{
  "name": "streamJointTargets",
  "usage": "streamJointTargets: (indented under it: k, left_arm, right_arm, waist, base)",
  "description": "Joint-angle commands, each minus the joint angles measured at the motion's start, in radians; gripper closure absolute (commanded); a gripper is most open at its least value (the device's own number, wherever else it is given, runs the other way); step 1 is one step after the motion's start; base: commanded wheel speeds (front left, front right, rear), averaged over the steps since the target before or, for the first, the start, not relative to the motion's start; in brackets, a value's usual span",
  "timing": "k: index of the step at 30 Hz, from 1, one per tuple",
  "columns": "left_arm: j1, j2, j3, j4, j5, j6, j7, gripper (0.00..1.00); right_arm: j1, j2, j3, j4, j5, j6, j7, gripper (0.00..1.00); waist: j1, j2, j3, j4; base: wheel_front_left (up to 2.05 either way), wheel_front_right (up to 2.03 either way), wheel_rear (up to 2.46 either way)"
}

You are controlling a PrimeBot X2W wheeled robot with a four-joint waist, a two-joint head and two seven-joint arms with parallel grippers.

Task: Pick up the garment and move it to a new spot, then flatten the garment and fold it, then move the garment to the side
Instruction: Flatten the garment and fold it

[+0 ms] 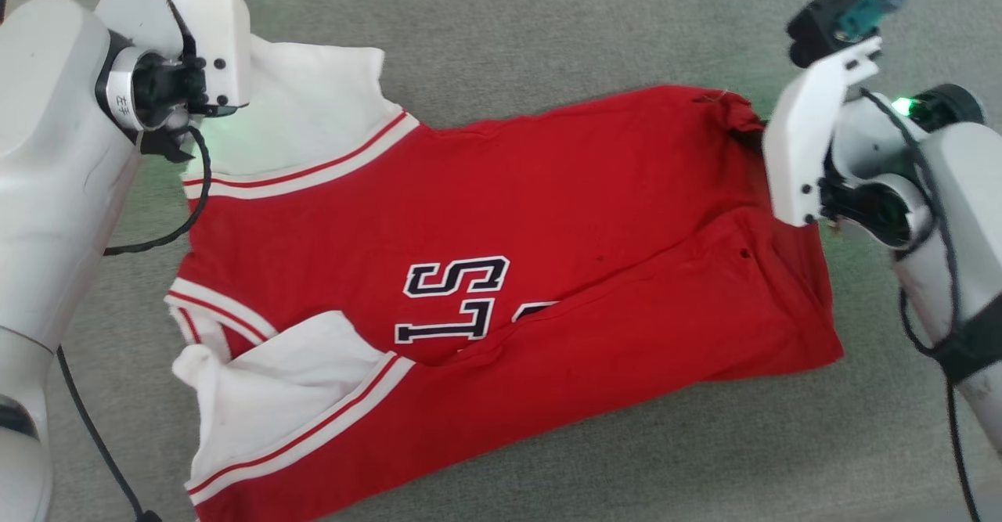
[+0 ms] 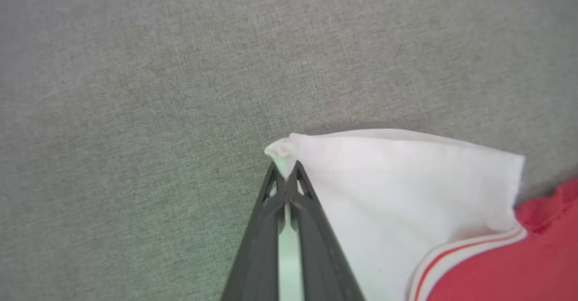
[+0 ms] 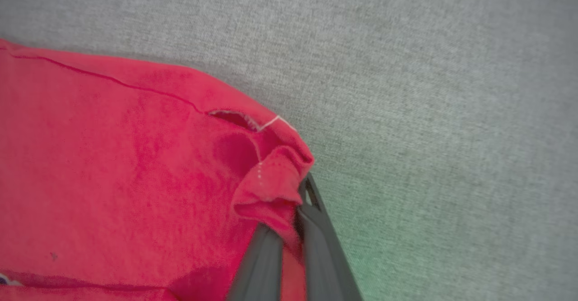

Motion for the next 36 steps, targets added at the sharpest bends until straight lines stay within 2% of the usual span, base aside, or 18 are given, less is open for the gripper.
streamJointTargets:
  k: [1,8,10,13,21,22,26,27,28,31,32,35,36]
  left_arm:
    - [-0.018,0.001,-0.001,-0.008,0.0,-0.006,0.001,1.0]
    - [0.012,0.024,-0.017,-0.109,-0.002,0.01,0.051,1.0]
    - [0.032,0.044,-0.025,-0.159,0.003,0.025,0.069,1.0]
    - [0.068,0.084,-0.033,-0.261,0.0,0.069,0.109,1.0]
    - [0.214,0.228,-0.037,-0.655,-0.023,0.251,0.22,1.0]
    - [0.259,0.272,-0.04,-0.771,-0.029,0.306,0.243,1.0]
    - [0.345,0.355,-0.053,-0.974,-0.03,0.415,0.288,1.0]
    - [0.345,0.355,-0.053,-0.974,-0.03,0.415,0.288,1.0]
    - [0.388,0.389,-0.061,-1.057,-0.032,0.465,0.303,1.0]
    - [0.459,0.424,-0.075,-1.155,-0.034,0.53,0.31,1.0]
    - [0.459,0.424,-0.075,-1.155,-0.034,0.53,0.31,1.0]
    - [0.554,0.441,-0.096,-1.208,-0.057,0.592,0.301,1.0]
    - [0.554,0.441,-0.096,-1.208,-0.057,0.592,0.301,1.0]
  right_arm:
    - [0.016,-0.011,0.003,-0.009,0.007,-0.001,-0.013,1.0]
    - [0.09,-0.105,0.009,-0.111,0.023,-0.001,-0.064,1.0]
    - [0.119,-0.131,0.008,-0.148,0.027,-0.001,-0.07,1.0]
    - [0.163,-0.166,0.002,-0.206,0.038,-0.001,-0.061,1.0]
    - [0.305,-0.247,-0.069,-0.384,0.052,-0.001,-0.013,1.0]
    - [0.346,-0.263,-0.095,-0.43,0.054,-0.001,0.003,1.0]
    - [0.433,-0.294,-0.137,-0.518,0.062,-0.001,0.043,1.0]
    - [0.433,-0.294,-0.137,-0.518,0.062,-0.001,0.043,1.0]
    - [0.48,-0.305,-0.158,-0.557,0.072,-0.001,0.064,1.0]
    - [0.551,-0.32,-0.192,-0.598,0.087,-0.001,0.095,1.0]
    - [0.551,-0.32,-0.192,-0.598,0.087,-0.001,0.095,1.0]
    - [0.634,-0.301,-0.232,-0.621,0.102,-0.001,0.127,1.0]
    - [0.634,-0.301,-0.232,-0.621,0.102,-0.001,0.127,1.0]
  waist:
    - [0.0,0.0,-0.014,0.015]
    - [0.0,0.0,-0.062,0.059]
    - [0.0,0.0,-0.077,0.069]
    - [0.0,0.0,-0.101,0.084]
    - [0.0,0.0,-0.139,0.122]
    - [0.0,0.0,-0.144,0.129]
    - [0.0,0.0,-0.155,0.142]
    - [0.0,0.0,-0.155,0.142]
    - [0.0,0.0,-0.158,0.146]
    - [0.0,0.0,-0.161,0.149]
    - [0.0,0.0,-0.161,0.149]
    - [0.0,0.0,-0.162,0.152]
    - [0.0,0.0,-0.162,0.152]
  base:
    - [0.0,0.0,0.0]
    - [0.0,0.0,0.0]
    - [0.0,0.0,0.0]
    - [0.0,0.0,0.0]
    - [0.0,0.0,0.0]
    - [0.0,0.0,0.0]
    - [0.0,0.0,0.0]
    - [0.0,0.0,0.0]
    - [0.0,0.0,0.0]
    - [0.0,0.0,0.0]
    - [0.0,0.0,0.0]
    - [0.0,0.0,0.0]
    - [0.0,0.0,0.0]
